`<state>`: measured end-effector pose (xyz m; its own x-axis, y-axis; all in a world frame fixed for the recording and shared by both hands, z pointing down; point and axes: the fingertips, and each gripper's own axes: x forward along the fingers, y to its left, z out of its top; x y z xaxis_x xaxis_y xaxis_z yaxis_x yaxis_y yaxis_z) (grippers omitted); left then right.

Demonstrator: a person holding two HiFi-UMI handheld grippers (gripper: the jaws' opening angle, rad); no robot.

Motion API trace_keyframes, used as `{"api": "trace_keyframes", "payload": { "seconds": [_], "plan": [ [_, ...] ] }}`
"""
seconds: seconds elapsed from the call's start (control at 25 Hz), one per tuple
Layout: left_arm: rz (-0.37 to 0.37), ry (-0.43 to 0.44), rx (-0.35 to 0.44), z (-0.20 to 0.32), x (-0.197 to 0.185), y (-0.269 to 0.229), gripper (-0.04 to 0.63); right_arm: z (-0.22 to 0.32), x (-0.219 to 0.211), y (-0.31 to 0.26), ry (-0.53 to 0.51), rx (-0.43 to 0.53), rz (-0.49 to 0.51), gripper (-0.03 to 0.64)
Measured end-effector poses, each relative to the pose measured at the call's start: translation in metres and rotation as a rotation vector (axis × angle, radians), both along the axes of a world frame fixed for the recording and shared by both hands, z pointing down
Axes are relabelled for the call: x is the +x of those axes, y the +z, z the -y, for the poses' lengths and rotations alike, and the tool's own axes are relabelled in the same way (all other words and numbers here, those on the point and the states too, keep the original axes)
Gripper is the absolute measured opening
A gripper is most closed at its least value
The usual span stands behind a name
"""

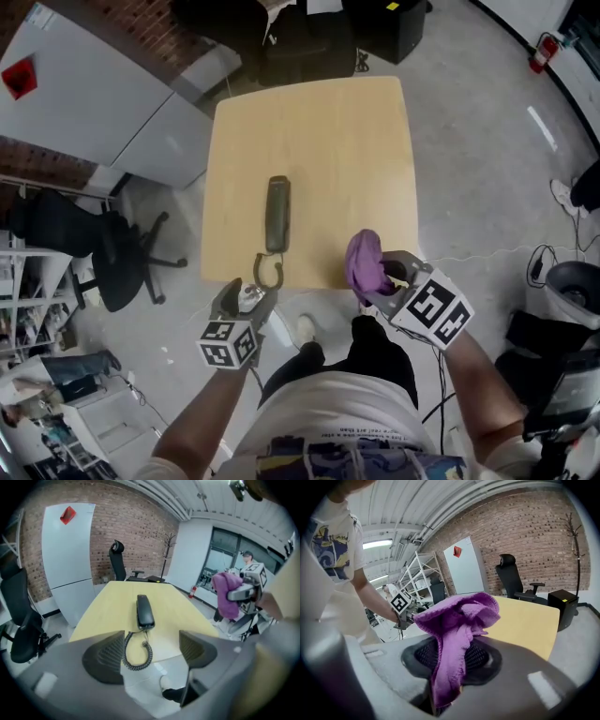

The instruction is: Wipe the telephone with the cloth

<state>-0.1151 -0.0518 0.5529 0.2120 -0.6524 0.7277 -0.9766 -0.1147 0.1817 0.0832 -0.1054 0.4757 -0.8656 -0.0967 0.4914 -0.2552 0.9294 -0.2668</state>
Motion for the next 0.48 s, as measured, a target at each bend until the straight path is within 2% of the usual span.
{"api": "trace_keyframes", "payload": {
  "seconds": [0.12, 0.2, 0.28, 0.48],
  "plan": [
    [-0.098, 0.075, 0.039, -0.021, 0.013, -0.014, 0.367, -0.019, -0.014, -0.004, -0.006, 0.021, -0.014, 0.112],
    [-0.179, 0.139, 0.08, -0.032, 0.021, -0.028, 0.312, -0.04, -0.029, -0.007, -0.04, 0.046, -0.042, 0.112],
    [-0.236, 0.188, 0.122, -0.047, 0.021, -0.041, 0.289, -0.066, -0.049, -0.008, -0.066, 0.061, -0.066, 0.112],
    [-0.3, 0.303, 0.226, -0.094, -0.002, -0.072, 0.212, -0.126, -0.098, -0.012, -0.028, 0.083, -0.09, 0.112]
  ]
}}
